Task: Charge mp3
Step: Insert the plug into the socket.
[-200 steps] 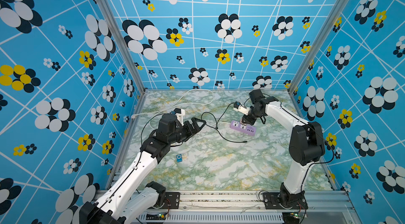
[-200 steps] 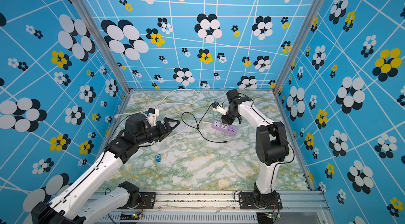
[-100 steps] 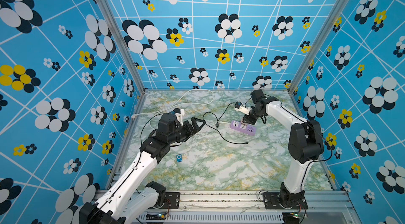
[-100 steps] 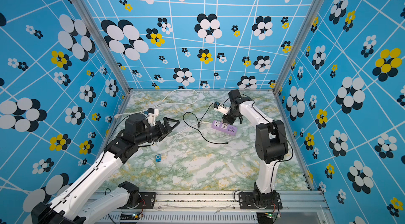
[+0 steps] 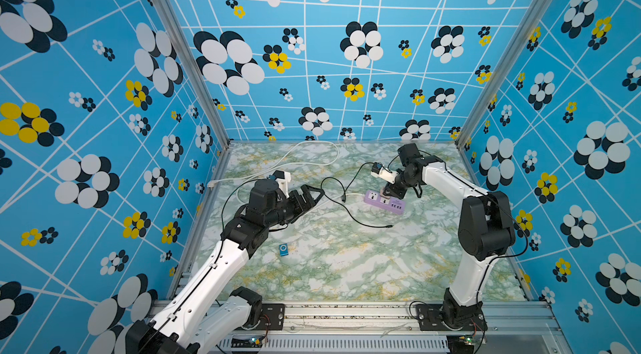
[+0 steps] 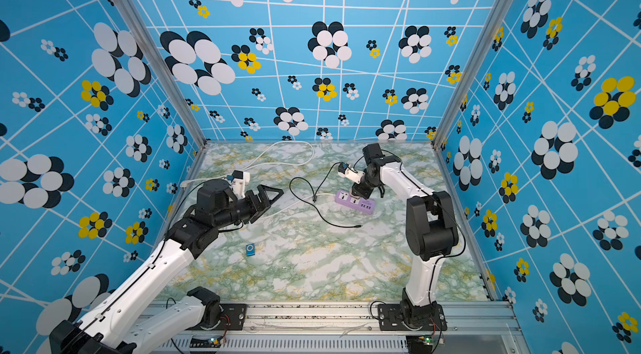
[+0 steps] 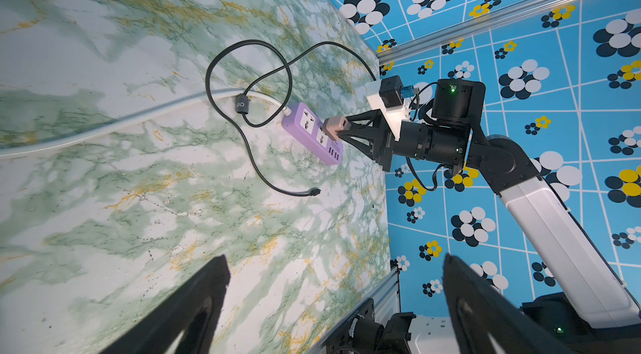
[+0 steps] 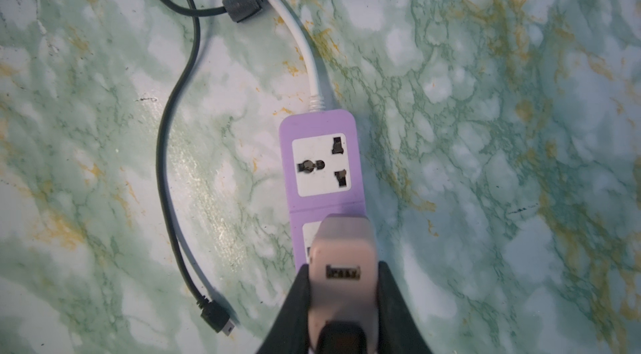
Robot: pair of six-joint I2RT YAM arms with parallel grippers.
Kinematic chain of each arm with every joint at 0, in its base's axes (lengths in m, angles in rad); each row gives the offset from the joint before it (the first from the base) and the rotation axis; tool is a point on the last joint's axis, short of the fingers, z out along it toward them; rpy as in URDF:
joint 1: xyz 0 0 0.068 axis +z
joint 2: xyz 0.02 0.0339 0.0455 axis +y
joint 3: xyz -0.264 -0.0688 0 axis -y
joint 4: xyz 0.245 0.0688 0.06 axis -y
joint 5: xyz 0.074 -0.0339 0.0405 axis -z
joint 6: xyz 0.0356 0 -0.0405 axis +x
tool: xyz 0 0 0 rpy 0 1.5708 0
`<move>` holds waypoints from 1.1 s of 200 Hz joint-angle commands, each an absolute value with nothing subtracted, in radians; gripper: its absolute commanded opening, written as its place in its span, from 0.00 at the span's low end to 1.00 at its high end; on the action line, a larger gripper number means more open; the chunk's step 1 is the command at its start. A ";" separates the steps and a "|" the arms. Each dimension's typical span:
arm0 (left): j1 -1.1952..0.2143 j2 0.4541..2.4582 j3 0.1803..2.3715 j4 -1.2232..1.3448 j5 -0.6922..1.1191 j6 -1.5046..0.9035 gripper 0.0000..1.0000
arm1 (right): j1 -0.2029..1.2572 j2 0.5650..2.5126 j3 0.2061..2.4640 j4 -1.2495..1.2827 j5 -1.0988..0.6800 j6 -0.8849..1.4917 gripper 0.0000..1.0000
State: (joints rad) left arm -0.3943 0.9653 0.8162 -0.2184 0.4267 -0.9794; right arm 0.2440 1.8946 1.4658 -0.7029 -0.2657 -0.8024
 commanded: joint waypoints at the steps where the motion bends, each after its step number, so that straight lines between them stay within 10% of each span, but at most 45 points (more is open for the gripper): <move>1: -0.385 0.954 0.813 -0.227 0.420 -0.980 0.99 | 0.232 1.930 1.405 -0.761 -0.232 -0.834 0.00; 191: -0.379 0.945 0.824 -0.263 0.405 -0.971 0.99 | 0.229 1.943 1.274 -0.661 -0.150 -0.839 0.00; 220: -0.378 0.946 0.842 -0.265 0.399 -0.973 0.99 | 0.218 1.852 1.302 -0.545 -0.175 -0.687 0.40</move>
State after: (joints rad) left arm -0.3862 0.9646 0.8162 -0.2516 0.4149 -0.9791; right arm 0.2211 1.8446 1.3319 -0.5865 -0.2398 -0.8303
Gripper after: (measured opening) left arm 0.991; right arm 0.264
